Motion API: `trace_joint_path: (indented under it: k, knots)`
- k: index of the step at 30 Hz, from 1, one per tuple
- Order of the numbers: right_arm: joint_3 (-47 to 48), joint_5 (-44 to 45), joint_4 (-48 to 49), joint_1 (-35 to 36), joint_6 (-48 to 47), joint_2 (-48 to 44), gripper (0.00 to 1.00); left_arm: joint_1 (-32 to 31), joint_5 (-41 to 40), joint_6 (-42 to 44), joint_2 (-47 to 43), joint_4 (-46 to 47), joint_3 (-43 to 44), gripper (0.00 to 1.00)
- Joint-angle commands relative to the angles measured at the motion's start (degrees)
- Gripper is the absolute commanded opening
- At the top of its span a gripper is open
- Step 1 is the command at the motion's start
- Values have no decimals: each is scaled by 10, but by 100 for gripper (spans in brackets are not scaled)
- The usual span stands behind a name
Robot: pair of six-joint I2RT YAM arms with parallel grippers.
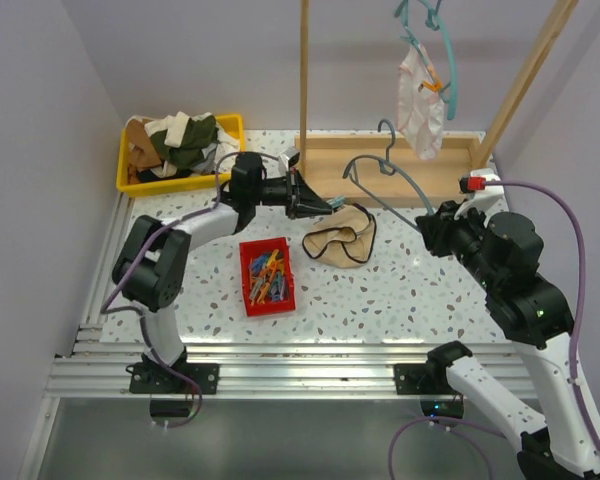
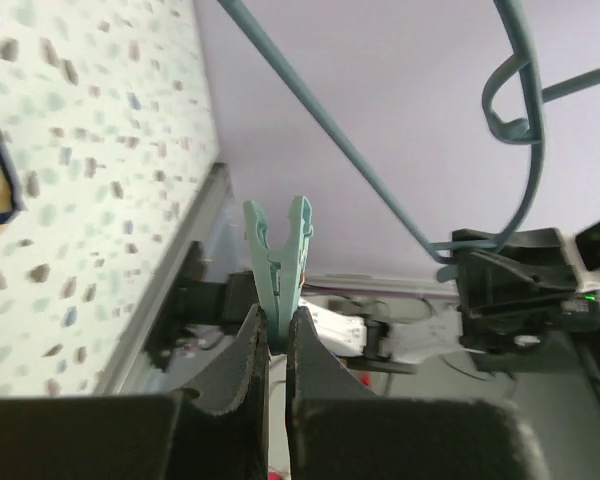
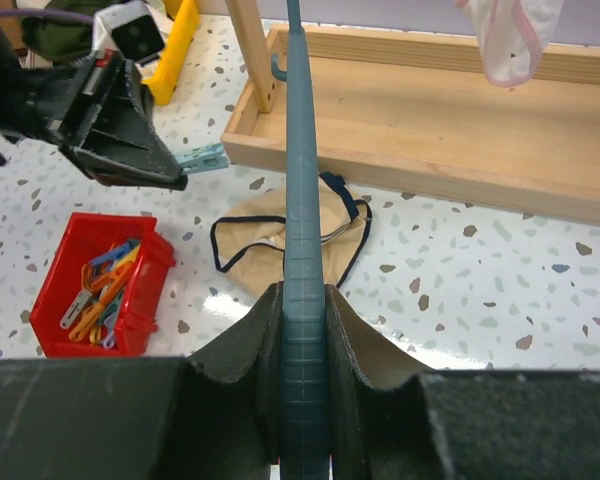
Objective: Remove the underwear clipped to the hanger
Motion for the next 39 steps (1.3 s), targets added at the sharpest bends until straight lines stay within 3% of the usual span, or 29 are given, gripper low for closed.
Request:
trace_joint_path:
  k: [1,4,7,13,24,39]
  knots:
    - [3,-11,18,-1,7,-1,0,26,-43,341,-109,-376,29,0]
    - [0,-26,16,-1,10,2,0,29,-122,476,-162,-529,40,0]
    - [-6,-23,33,0,22,9,0,31,-152,489,-229,-534,5,0]
    - [30,14,117,-1,26,54,0,31,-157,493,-266,-540,-29,0]
    - [206,69,279,-1,45,263,0,31,-231,576,-358,-649,-44,0]
    - [314,95,336,-1,26,363,0,31,-318,638,-405,-672,-152,0]
